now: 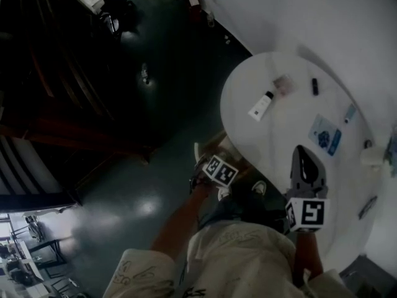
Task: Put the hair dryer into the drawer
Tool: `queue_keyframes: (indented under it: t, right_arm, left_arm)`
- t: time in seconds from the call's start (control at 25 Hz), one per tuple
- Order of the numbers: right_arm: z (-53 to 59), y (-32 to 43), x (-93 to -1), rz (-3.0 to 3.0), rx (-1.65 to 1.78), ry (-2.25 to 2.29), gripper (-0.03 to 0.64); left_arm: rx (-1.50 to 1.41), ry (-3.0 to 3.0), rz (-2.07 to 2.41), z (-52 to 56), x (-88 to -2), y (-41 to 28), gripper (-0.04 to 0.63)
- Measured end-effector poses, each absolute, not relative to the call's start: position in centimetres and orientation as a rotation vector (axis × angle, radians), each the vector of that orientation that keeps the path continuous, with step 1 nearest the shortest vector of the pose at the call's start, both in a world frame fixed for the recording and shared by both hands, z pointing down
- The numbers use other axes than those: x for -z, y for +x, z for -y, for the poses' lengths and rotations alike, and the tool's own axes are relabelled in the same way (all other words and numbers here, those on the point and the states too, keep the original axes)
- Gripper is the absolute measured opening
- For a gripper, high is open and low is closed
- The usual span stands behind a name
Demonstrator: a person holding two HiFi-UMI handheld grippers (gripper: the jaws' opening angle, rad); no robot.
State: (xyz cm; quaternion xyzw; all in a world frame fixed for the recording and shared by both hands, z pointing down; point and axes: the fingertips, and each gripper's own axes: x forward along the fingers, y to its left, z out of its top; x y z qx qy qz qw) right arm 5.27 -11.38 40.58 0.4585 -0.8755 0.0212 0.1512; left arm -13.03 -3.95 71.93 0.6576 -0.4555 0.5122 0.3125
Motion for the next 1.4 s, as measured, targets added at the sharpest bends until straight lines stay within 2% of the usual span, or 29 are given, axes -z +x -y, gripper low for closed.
queue_keyframes:
  t: [0.72, 1.4]
  right_arm:
    - [11.3, 8.5, -42.5, 2.412, -0.093, 1.347, 0.006]
    - [11.4, 8.0, -43.3, 2.397, -0.118, 1.339, 0.006]
  left_arm:
    - [-1.375, 1.855, 1.099, 8.1, -75.5, -10.9, 0.253]
    - [-1.334, 2.008, 1.09, 10.8, -75.8, -8.1, 0.253]
